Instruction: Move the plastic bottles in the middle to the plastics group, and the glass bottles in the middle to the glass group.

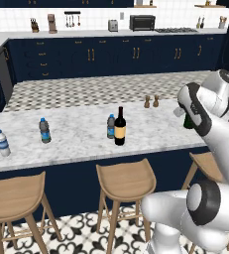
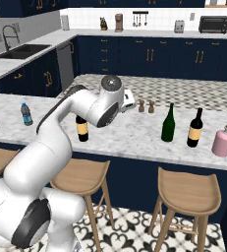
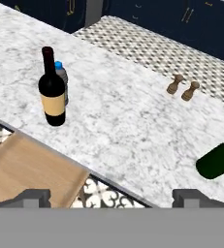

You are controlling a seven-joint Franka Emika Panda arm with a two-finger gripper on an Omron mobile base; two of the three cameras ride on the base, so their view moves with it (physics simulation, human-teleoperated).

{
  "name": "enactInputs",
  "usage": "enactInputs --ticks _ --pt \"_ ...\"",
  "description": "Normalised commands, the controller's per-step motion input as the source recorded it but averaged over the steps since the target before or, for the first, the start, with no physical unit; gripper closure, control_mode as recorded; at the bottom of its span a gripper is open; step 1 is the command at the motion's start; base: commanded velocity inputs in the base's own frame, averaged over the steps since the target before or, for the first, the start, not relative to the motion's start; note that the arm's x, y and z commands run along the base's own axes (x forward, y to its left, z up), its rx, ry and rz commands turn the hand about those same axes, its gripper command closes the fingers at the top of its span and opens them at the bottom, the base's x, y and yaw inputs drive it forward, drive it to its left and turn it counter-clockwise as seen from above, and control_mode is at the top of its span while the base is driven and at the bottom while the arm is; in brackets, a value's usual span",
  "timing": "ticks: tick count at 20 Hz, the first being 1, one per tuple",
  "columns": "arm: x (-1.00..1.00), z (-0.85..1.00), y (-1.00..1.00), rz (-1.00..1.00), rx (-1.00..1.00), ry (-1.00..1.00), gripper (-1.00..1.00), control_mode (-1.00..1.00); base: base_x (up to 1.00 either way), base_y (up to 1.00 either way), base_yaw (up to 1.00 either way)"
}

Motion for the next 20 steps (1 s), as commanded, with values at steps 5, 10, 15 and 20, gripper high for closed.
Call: enactInputs --ticks 5,10,15,20 --pt "-0.11 0.28 0.7 0.11 0.0 0.0 -1.0 -1.0 0.0 0.0 0.0" --pt "0.0 0.34 0.83 -0.01 0.01 0.0 -1.0 -1.0 0.0 0.0 0.0" --pt "0.0 0.04 0.86 -0.05 0.03 0.0 -1.0 -1.0 0.0 0.0 0.0" --pt "0.02 -0.12 0.81 -0.1 0.01 0.16 -1.0 -1.0 0.0 0.0 0.0"
